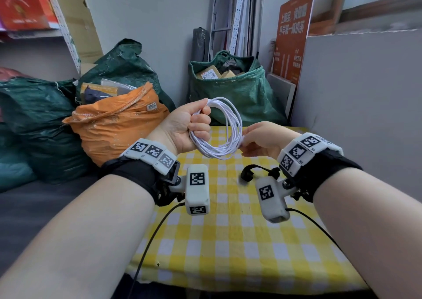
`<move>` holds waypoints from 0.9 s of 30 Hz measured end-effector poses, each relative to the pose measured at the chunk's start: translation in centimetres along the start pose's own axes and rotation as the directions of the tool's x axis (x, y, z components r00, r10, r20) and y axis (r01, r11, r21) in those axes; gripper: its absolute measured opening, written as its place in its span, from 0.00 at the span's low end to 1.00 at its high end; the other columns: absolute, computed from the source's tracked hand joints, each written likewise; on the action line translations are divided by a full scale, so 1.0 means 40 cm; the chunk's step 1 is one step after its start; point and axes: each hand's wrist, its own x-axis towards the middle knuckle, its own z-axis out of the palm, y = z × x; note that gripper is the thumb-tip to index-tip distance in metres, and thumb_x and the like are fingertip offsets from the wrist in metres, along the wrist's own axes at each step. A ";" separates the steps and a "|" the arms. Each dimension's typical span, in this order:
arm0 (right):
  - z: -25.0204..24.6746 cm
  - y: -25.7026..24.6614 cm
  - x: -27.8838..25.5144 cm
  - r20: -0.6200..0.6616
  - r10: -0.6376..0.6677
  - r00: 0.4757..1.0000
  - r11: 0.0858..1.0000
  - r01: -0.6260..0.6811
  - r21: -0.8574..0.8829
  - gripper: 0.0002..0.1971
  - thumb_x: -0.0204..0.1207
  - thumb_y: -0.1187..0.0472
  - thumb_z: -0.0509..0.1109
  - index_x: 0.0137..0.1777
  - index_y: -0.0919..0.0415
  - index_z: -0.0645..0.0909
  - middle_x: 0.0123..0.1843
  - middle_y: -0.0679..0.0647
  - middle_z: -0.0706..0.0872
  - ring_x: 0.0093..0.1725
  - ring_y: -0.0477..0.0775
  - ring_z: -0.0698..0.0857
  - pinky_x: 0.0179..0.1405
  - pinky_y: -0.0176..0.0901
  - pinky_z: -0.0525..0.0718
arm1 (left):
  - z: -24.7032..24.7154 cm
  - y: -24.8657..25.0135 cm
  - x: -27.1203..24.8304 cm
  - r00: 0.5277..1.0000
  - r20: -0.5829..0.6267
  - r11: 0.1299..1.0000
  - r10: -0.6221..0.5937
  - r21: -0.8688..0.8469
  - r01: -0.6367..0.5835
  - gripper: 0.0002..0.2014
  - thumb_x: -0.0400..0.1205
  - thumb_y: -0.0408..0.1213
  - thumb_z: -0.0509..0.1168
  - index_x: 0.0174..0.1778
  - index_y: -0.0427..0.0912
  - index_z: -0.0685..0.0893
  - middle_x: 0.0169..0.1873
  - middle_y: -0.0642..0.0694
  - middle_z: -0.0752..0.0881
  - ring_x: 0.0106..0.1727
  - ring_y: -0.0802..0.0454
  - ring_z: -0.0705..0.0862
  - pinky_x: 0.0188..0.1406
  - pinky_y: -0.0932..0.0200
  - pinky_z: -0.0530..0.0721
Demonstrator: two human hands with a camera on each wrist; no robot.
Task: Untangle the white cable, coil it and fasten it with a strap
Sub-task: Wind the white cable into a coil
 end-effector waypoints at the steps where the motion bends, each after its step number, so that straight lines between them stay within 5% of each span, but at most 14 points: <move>1: 0.000 -0.006 0.001 -0.030 0.024 0.999 0.998 -0.022 0.050 0.13 0.77 0.77 0.57 0.45 0.68 0.83 0.35 0.60 0.84 0.33 0.54 0.82 0.43 0.45 0.86 | 0.001 -0.001 0.001 1.000 -0.006 1.000 -0.022 0.020 0.022 0.17 0.85 0.47 0.56 0.32 0.45 0.71 0.12 0.55 0.63 0.09 0.61 0.61 0.10 0.70 0.60; 4: 0.003 -0.031 0.008 -0.119 0.022 0.993 0.999 -0.016 0.049 0.12 0.79 0.67 0.58 0.52 0.62 0.84 0.45 0.58 0.85 0.42 0.55 0.82 0.47 0.46 0.81 | 0.003 -0.006 0.007 0.993 -0.015 0.987 -0.116 0.114 0.117 0.17 0.85 0.48 0.56 0.33 0.44 0.72 0.12 0.56 0.64 0.09 0.62 0.62 0.10 0.70 0.61; 7: 0.006 -0.044 0.003 -0.051 -0.226 0.973 0.972 0.222 -0.075 0.21 0.76 0.69 0.61 0.67 0.55 0.79 0.60 0.53 0.83 0.57 0.50 0.81 0.56 0.43 0.76 | 0.016 -0.018 0.007 0.973 -0.007 0.937 -0.230 0.268 0.223 0.16 0.85 0.48 0.56 0.34 0.44 0.72 0.13 0.57 0.64 0.10 0.62 0.63 0.10 0.71 0.62; 10: 0.021 -0.049 -0.026 0.142 -0.345 0.928 0.893 0.371 -0.257 0.26 0.71 0.75 0.64 0.67 0.53 0.77 0.47 0.50 0.85 0.44 0.47 0.82 0.46 0.39 0.79 | 0.035 -0.035 0.007 0.961 -0.021 0.861 -0.277 0.438 0.258 0.14 0.85 0.47 0.57 0.36 0.43 0.73 0.15 0.54 0.67 0.10 0.64 0.62 0.10 0.72 0.61; 14: 0.038 -0.042 -0.024 0.181 -0.289 0.940 0.786 0.341 -0.516 0.15 0.72 0.73 0.62 0.51 0.53 0.79 0.37 0.49 0.81 0.35 0.46 0.77 0.34 0.36 0.74 | 0.054 -0.050 0.012 0.960 -0.074 0.795 -0.270 0.545 0.266 0.14 0.85 0.46 0.57 0.39 0.40 0.75 0.22 0.47 0.73 0.11 0.64 0.62 0.09 0.73 0.61; 18: 0.039 -0.023 -0.015 0.081 -0.196 0.977 0.884 0.211 -0.416 0.14 0.75 0.73 0.55 0.36 0.55 0.75 0.29 0.51 0.73 0.29 0.50 0.69 0.29 0.41 0.69 | 0.055 -0.058 0.023 0.979 -0.083 0.803 -0.188 0.560 0.202 0.17 0.85 0.46 0.59 0.36 0.45 0.88 0.29 0.46 0.70 0.15 0.62 0.64 0.11 0.72 0.62; 20: 0.034 -0.015 -0.008 0.027 -0.183 0.983 0.913 0.180 -0.365 0.14 0.73 0.74 0.54 0.33 0.59 0.74 0.28 0.53 0.71 0.28 0.51 0.66 0.28 0.42 0.66 | 0.055 -0.062 0.029 0.986 -0.089 0.809 -0.144 0.562 0.169 0.14 0.85 0.46 0.60 0.44 0.45 0.88 0.27 0.47 0.72 0.16 0.61 0.68 0.12 0.71 0.67; 22: 0.027 -0.003 0.001 -0.021 -0.172 0.985 0.937 0.157 -0.311 0.11 0.72 0.74 0.53 0.35 0.62 0.75 0.28 0.55 0.71 0.27 0.52 0.66 0.28 0.42 0.66 | 0.054 -0.064 0.034 0.990 -0.096 0.823 -0.103 0.550 0.138 0.12 0.85 0.45 0.61 0.51 0.39 0.82 0.24 0.48 0.74 0.17 0.60 0.73 0.15 0.69 0.73; 27: -0.005 0.028 0.016 -0.133 -0.134 0.982 0.989 0.125 -0.075 0.15 0.77 0.73 0.53 0.39 0.64 0.81 0.26 0.56 0.71 0.24 0.51 0.65 0.24 0.40 0.64 | 0.041 -0.067 0.042 0.998 -0.051 0.821 -0.025 0.569 0.049 0.11 0.85 0.41 0.60 0.50 0.36 0.80 0.24 0.48 0.78 0.21 0.56 0.76 0.25 0.62 0.79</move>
